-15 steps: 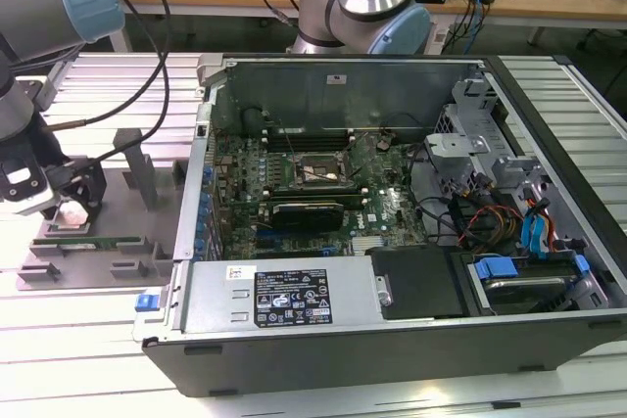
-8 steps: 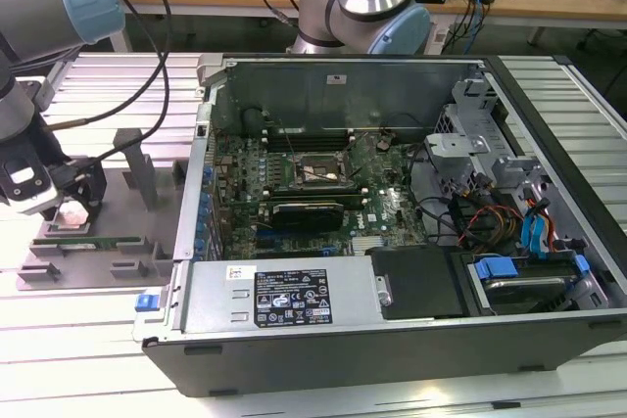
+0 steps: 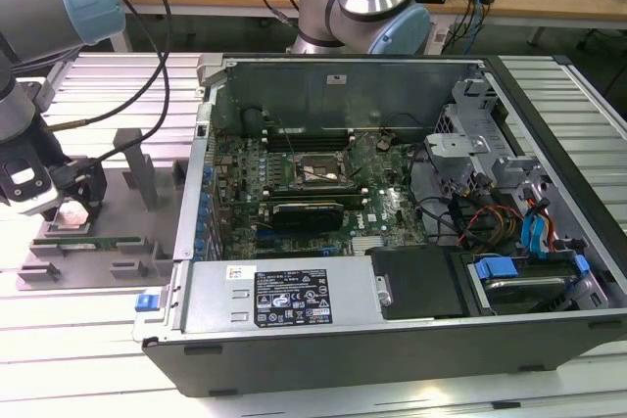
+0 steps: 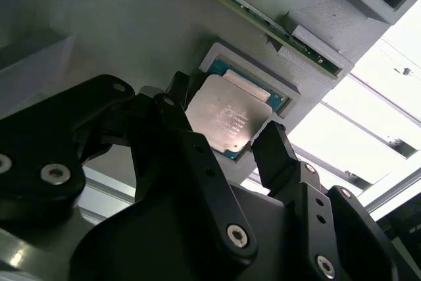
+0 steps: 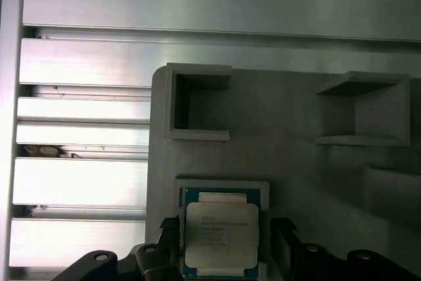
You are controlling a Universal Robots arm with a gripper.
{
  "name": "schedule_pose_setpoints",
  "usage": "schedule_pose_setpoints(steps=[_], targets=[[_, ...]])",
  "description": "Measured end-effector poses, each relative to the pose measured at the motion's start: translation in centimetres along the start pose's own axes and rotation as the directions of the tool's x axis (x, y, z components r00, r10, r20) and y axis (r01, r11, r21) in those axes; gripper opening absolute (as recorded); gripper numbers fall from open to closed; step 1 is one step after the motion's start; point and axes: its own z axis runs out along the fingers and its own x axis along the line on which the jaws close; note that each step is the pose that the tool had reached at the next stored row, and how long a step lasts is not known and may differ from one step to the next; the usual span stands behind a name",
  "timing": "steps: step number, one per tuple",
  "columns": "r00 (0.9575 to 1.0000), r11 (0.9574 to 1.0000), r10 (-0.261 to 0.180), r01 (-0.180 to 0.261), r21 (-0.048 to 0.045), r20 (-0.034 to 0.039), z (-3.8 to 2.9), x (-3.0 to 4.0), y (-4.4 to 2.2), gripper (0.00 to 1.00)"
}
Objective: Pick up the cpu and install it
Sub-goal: 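Pick up the cpu and move it towards the insertion slot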
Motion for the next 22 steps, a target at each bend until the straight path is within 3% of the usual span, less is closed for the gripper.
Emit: schedule_pose_setpoints(steps=[8, 12, 22], targets=[[0.9998, 0.9998, 0.019, -0.019, 0.0006, 0.0008, 0.02, 0.21, 0.00, 0.66], [0.9981, 0.9981, 0.062, -0.062, 0.0018, 0.0025, 0.08, 0.23, 0.00, 0.66], [0.9997, 0.9997, 0.024, -0.024, 0.0005, 0.0011, 0.20, 0.23, 0.00, 0.66]])
